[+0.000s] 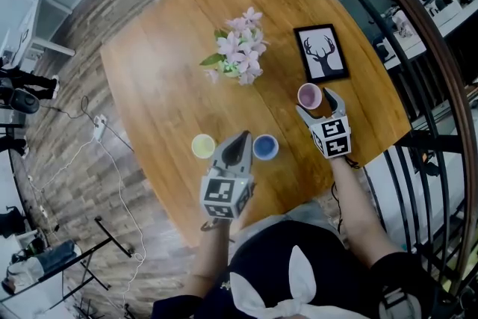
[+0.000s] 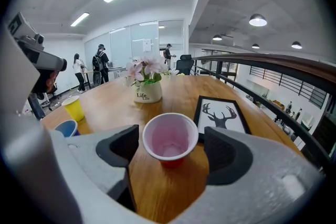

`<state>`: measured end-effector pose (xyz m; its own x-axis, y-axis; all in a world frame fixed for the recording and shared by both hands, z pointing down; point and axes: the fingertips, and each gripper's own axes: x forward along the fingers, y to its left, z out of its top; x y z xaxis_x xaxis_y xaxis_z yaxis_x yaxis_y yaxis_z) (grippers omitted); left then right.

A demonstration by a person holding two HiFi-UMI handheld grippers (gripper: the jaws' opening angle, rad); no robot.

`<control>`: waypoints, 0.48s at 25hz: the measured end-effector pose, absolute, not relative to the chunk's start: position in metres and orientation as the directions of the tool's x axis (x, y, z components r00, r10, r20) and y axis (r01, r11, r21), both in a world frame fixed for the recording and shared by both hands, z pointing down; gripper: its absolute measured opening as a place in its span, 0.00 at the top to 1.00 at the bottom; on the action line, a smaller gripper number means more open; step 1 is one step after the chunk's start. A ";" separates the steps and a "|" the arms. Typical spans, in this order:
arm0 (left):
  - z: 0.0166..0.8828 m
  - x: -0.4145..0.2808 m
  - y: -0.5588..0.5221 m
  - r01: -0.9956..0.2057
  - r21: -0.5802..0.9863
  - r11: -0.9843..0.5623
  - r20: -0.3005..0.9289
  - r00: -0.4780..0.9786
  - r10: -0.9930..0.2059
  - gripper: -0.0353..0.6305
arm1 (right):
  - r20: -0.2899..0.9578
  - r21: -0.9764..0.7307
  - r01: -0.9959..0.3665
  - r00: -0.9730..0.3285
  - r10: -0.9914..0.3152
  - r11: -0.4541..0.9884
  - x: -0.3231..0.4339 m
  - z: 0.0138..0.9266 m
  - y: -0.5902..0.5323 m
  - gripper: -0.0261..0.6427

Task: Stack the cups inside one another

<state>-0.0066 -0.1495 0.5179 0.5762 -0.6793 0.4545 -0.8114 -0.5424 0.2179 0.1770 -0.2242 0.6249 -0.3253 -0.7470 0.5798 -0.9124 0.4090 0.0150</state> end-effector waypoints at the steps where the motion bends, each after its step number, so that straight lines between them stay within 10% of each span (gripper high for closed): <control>1: 0.518 -0.006 -0.149 -0.810 0.218 -0.544 0.455 0.577 -0.678 0.93 | 0.582 0.017 -0.911 -0.325 -0.745 0.411 0.177 0.626 -0.225 0.39; 12: 0.522 -0.006 -0.148 -0.810 0.226 -0.541 0.472 0.577 -0.666 0.93 | 0.579 0.001 -0.912 -0.333 -0.744 0.410 0.178 0.631 -0.224 0.47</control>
